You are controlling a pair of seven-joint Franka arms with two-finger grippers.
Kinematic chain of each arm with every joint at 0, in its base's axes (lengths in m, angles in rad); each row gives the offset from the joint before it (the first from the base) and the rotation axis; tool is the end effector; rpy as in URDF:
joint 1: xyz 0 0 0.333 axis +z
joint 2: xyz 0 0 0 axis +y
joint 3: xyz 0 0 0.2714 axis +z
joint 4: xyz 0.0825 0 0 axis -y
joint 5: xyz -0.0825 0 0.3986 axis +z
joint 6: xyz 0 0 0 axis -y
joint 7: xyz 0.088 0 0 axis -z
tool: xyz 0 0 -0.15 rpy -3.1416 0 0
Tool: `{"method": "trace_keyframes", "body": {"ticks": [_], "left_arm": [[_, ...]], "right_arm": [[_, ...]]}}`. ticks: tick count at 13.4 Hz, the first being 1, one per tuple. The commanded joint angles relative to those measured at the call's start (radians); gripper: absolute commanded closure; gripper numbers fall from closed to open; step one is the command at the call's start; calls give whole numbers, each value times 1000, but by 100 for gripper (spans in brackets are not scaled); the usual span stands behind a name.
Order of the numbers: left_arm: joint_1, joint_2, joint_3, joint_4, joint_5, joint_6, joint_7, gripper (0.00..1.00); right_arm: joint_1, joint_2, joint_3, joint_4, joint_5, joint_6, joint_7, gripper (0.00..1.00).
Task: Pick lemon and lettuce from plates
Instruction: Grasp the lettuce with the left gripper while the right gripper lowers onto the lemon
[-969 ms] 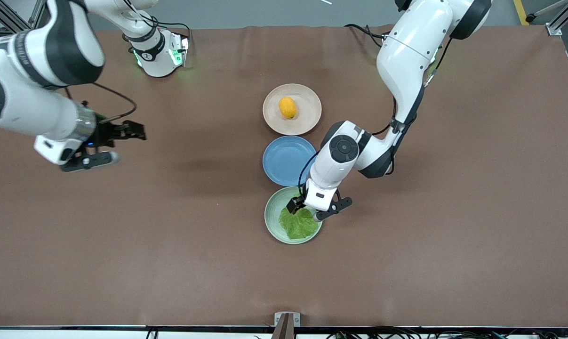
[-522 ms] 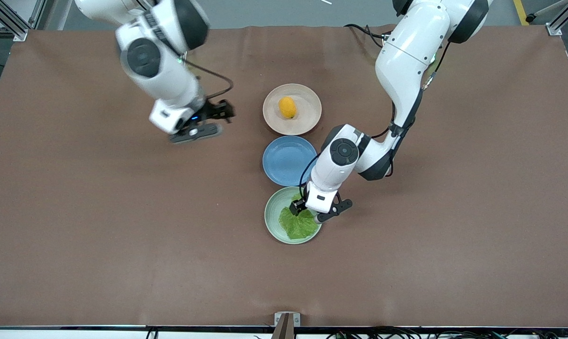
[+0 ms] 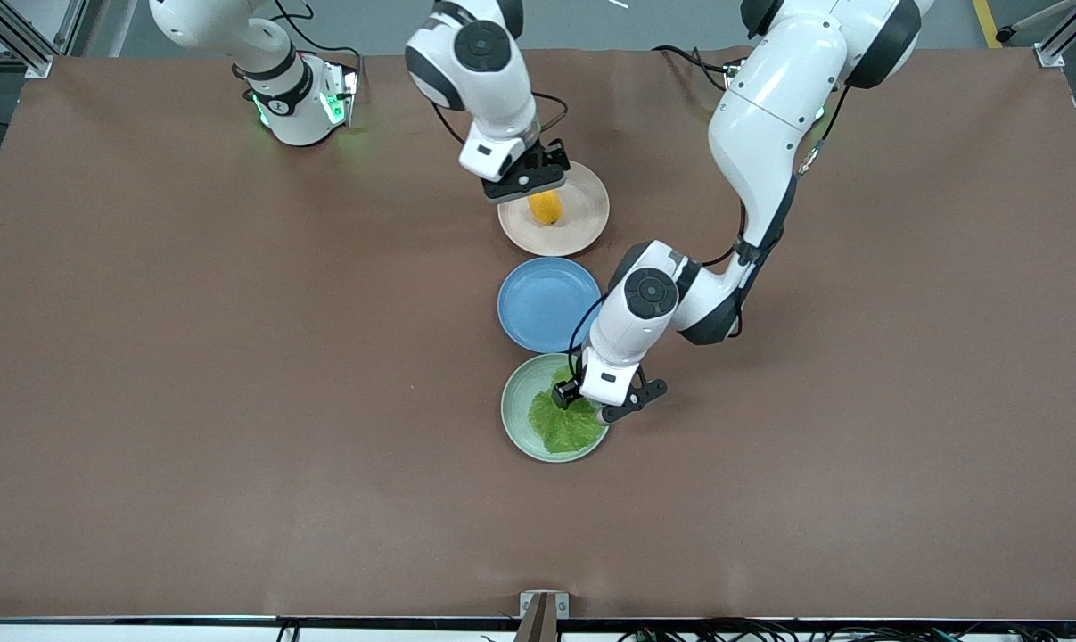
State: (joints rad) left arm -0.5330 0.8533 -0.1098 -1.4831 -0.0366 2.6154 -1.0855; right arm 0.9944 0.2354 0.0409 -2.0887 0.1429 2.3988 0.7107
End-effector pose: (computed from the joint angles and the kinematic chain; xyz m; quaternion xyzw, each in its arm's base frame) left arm 0.5899 -0.4301 0.1155 0.9554 0.2546 0.0537 0.1392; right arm 0.2962 0.5102 0.2226 -0.9917 -0.1102 0.0182 0.0638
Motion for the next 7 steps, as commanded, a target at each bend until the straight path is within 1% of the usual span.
{"method": "trace_keyframes", "body": {"ticks": [1, 2, 4, 7], "left_arm": [[-4, 13, 7, 23, -9, 9, -16, 55], [-2, 13, 7, 23, -9, 9, -16, 63], [-2, 13, 7, 23, -9, 9, -16, 76], [-2, 6, 7, 23, -9, 9, -17, 93]], "right_arm": [[56, 71, -15, 9, -121, 60, 100, 3], [64, 90, -15, 10, -144, 65, 114, 1], [84, 120, -16, 18, -149, 68, 133, 0], [101, 151, -18, 22, -163, 68, 141, 0]]}}
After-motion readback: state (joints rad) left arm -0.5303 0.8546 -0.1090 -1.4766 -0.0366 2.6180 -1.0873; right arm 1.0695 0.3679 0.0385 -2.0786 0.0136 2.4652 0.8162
